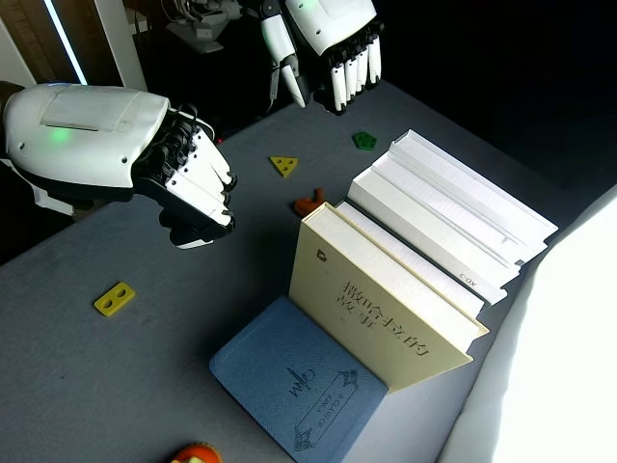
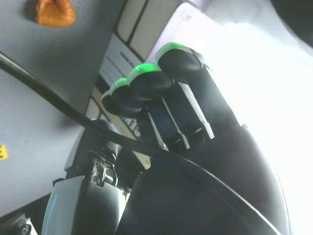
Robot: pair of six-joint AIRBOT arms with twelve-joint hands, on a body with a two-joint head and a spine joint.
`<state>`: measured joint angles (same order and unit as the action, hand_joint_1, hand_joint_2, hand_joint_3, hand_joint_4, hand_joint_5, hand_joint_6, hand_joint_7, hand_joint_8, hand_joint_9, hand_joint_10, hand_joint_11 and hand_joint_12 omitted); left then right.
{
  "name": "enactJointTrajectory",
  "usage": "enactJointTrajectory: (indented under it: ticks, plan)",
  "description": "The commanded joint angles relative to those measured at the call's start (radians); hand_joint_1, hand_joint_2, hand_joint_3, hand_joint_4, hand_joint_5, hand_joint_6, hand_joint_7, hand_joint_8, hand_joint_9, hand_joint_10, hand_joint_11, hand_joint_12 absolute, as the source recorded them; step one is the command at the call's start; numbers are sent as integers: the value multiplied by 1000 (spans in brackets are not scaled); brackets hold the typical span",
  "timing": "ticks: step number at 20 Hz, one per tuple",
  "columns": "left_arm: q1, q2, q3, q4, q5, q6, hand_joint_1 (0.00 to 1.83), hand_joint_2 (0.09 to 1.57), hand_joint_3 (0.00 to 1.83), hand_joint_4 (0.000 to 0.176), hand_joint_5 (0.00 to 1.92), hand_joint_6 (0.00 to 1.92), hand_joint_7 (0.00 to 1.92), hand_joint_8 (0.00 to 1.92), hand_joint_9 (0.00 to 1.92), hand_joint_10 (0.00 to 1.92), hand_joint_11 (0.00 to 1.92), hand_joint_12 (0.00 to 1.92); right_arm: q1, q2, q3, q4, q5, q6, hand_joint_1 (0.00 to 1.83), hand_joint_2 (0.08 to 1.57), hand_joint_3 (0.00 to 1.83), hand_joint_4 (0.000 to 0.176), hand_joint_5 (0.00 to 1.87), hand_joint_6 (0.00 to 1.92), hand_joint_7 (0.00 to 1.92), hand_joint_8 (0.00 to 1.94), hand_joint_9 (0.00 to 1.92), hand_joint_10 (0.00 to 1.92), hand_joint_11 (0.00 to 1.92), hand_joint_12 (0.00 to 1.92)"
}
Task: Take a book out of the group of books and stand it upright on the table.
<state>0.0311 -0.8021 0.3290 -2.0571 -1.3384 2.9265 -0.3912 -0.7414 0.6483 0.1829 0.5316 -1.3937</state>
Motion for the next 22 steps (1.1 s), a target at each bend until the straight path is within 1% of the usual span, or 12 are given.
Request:
enactJointTrajectory:
  ticks: [1,3,4,7,10,11,12,13,15,18,19,22]
  plan:
    - [-9,-2,-3,90,0,-1,129,1309,185,0,0,5,2,4,0,5,0,5,12,3,-6,-11,110,-4,31,1103,283,3,17,55,41,79,19,133,0,295]
    - [-9,-2,-4,90,0,-1,72,1410,24,0,0,0,0,0,0,0,0,0,11,3,-7,-11,110,-4,2,1228,44,2,30,8,79,4,56,37,0,267]
    - [-9,-2,-3,90,0,-1,65,1420,18,0,0,0,0,0,0,0,0,0,11,3,-8,-11,110,-4,2,1229,25,0,46,9,82,1,77,31,0,339]
    - [-9,-2,-2,90,0,-1,99,1416,10,0,0,0,0,0,0,0,0,0,9,4,-11,-11,110,-11,0,1235,19,0,44,6,68,2,56,16,0,277]
    - [-10,-2,-2,90,0,-1,161,1409,2,0,0,0,0,0,0,0,0,0,-1,4,-18,-11,141,-57,0,1231,9,0,30,0,71,2,54,11,0,326]
    - [-10,-2,-1,90,0,-1,177,1410,2,0,0,0,0,0,0,0,0,0,-7,4,-22,-9,169,-74,9,1229,5,0,6,0,44,3,17,8,0,158]
    - [-10,-2,-1,90,0,-1,180,1410,2,0,0,0,0,0,0,0,0,0,-10,4,-26,5,189,-95,12,1229,3,1,0,0,38,2,9,6,0,90]
    - [-10,-2,-1,90,0,-1,167,1416,4,0,0,0,0,0,0,0,0,0,-10,3,-39,63,223,-160,17,1224,1,4,4,1,45,3,23,10,0,113]
    - [-10,-2,-1,90,0,-1,162,1411,0,0,0,0,0,0,0,0,0,0,-10,-5,-52,122,285,-237,0,1229,1,5,0,0,32,4,10,2,0,8]
    - [-10,-2,-1,90,0,-1,170,1410,0,0,0,0,0,0,0,0,0,0,-3,-52,-55,247,368,-417,0,1224,0,6,0,0,11,0,0,0,0,0]
    - [-10,-2,-1,90,0,-1,174,1408,0,0,0,0,0,0,0,0,0,0,13,-81,-55,332,385,-503,0,1223,0,7,0,0,9,0,0,0,0,0]
    - [-11,-2,-1,90,0,-1,166,1415,1,0,0,0,0,0,0,0,0,0,32,-134,-45,383,409,-538,0,1219,0,10,0,0,0,0,0,0,0,0]
